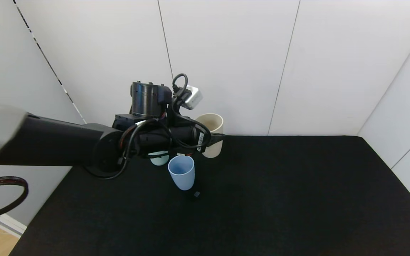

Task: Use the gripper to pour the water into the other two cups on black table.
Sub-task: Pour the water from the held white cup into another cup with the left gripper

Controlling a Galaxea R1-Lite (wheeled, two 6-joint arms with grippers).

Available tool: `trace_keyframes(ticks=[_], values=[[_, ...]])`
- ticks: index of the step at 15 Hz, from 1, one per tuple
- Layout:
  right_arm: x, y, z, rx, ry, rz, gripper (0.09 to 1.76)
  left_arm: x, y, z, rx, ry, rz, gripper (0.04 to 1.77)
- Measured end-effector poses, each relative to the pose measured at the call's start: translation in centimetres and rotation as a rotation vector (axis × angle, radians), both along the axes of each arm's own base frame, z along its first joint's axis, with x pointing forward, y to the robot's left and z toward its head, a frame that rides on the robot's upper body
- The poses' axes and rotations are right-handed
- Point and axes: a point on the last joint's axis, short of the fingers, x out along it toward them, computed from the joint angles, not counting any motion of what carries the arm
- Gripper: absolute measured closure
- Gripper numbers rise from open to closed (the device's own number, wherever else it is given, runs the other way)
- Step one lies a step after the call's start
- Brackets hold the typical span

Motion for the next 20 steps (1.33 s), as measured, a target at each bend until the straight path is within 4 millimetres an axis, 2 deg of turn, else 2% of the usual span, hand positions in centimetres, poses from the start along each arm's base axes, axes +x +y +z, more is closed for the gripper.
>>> trace_keyframes(ticks=[4, 10, 15, 20], values=[[0.0, 0.0, 0.0, 0.000, 0.000, 0.000, 0.14, -0.9, 3.3, 3.5, -0.005, -0.021, 0.066, 0.56], [0.0, 0.0, 0.0, 0.000, 0.000, 0.000, 0.14, -1.4, 10.6, 7.0, 0.009, -0.056, 0.237, 0.56], [0.0, 0.0, 0.0, 0.000, 0.000, 0.000, 0.14, -0.9, 16.1, 8.0, 0.078, -0.079, 0.334, 0.56], [0.0, 0.0, 0.0, 0.000, 0.000, -0.001, 0.14, 0.8, 19.4, 7.6, 0.166, -0.096, 0.399, 0.56]])
